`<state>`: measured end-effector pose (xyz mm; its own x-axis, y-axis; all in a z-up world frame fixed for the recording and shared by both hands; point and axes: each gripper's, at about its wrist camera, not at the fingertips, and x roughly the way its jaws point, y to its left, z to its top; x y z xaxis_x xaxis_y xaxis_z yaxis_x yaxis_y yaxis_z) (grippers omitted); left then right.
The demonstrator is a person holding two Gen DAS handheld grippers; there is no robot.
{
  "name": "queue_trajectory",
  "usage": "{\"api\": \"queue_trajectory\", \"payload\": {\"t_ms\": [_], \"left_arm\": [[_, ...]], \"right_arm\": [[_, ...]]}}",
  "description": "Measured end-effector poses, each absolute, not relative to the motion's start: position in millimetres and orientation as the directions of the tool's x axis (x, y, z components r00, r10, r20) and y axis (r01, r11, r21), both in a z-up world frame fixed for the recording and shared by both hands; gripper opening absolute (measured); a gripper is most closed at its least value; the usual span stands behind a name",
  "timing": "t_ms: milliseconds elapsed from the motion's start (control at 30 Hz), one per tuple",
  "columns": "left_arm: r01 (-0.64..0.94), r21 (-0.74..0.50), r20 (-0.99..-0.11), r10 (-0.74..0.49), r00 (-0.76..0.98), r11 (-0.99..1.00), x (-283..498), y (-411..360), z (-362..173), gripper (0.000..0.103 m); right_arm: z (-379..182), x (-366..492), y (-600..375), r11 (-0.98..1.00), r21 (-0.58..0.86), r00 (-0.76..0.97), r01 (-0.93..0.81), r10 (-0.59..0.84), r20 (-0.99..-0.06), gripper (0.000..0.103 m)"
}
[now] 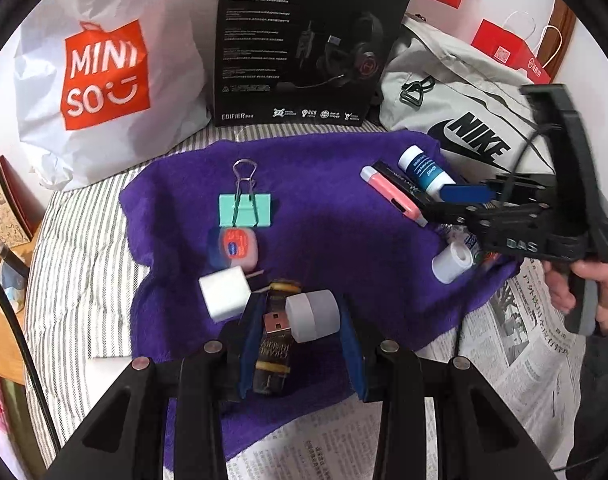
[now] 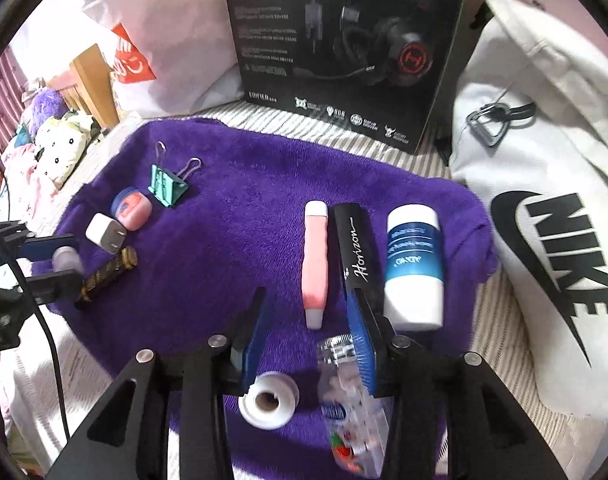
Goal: Organize rigid objects
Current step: 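Lower the USB plug onto the towel near the clip and open the left gripper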
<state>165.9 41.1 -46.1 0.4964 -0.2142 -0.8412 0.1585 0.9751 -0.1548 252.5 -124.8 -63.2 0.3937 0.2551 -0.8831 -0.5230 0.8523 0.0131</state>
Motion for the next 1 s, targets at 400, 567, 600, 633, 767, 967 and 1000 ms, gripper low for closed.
{"api": "queue_trajectory", "payload": {"t_ms": [400, 567, 600, 633, 767, 967, 1000], "left_arm": [[0.143, -0.146, -0.854, -0.198, 0.480, 0.979, 206.9, 28.5, -65.8, 0.035], [0.129, -0.145, -0.864, -0.189, 0.467, 0.981, 222.7, 27.6, -76.3, 0.035], [0.129, -0.143, -0.866, -0.187, 0.464, 0.981, 224.4, 27.0, -77.7, 0.035], [0.130, -0.138, -0.870, -0.183, 0.458, 0.982, 227.6, 25.4, -80.3, 0.035], [0.142, -0.128, -0.869, -0.180, 0.460, 0.982, 233.6, 20.1, -80.9, 0.035], [0.155, -0.106, -0.873, -0.167, 0.458, 0.982, 241.5, 12.9, -82.3, 0.035], [0.159, -0.100, -0.874, -0.163, 0.458, 0.982, 242.6, 11.6, -82.8, 0.035]], "right_arm": [[-40.5, 211.3, -154.5, 0.861, 0.078, 0.418, -0.502, 0.321, -0.850, 0.040], [-46.3, 204.6, -160.7, 0.861, 0.095, 0.412, -0.500, 0.333, -0.848, 0.040], [-48.0, 204.3, -161.7, 0.861, 0.098, 0.410, -0.499, 0.334, -0.849, 0.040], [-49.6, 204.7, -162.4, 0.861, 0.099, 0.407, -0.498, 0.333, -0.850, 0.040], [-53.8, 207.0, -164.4, 0.863, 0.108, 0.403, -0.494, 0.337, -0.851, 0.040], [-54.1, 208.5, -161.7, 0.857, 0.112, 0.399, -0.503, 0.346, -0.849, 0.040], [-54.5, 209.0, -161.0, 0.856, 0.114, 0.397, -0.504, 0.347, -0.850, 0.040]]}}
